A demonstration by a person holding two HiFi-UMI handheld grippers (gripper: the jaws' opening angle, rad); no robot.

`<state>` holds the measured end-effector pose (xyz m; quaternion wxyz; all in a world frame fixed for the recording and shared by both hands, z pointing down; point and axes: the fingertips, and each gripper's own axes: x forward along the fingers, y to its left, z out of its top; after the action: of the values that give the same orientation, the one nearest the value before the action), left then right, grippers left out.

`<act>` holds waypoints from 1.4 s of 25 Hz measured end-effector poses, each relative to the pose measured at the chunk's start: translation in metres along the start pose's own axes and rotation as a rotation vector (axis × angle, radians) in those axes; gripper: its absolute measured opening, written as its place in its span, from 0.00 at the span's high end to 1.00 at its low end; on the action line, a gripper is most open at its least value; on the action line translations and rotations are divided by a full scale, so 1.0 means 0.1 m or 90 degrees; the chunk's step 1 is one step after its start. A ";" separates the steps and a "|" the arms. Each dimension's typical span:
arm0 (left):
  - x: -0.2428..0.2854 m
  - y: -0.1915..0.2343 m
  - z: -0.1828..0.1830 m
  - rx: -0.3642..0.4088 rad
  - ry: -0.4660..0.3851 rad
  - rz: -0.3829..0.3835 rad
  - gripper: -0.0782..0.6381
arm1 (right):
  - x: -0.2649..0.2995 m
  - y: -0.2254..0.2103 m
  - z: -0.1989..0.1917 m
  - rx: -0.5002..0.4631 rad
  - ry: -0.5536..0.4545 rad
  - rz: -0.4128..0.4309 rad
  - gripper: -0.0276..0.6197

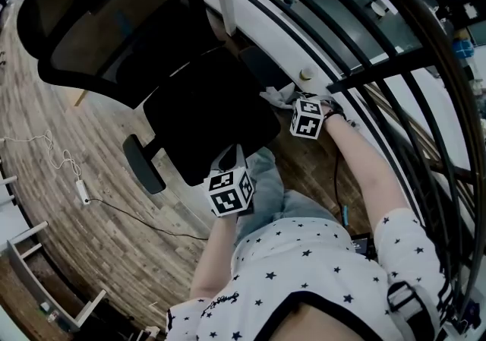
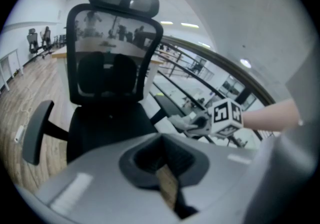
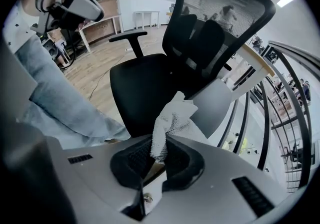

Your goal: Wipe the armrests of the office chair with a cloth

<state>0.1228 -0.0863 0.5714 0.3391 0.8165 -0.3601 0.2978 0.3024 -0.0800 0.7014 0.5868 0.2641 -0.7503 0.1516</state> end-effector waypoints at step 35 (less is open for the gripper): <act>-0.88 -0.13 -0.47 0.010 -0.084 0.030 0.88 | -1.12 1.43 0.44 0.361 -0.251 -0.023 0.91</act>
<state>0.0718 -0.0097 0.5304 0.3010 0.8282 -0.3986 0.2543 0.2041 0.0375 0.5935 0.3366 0.4540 -0.7724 0.2898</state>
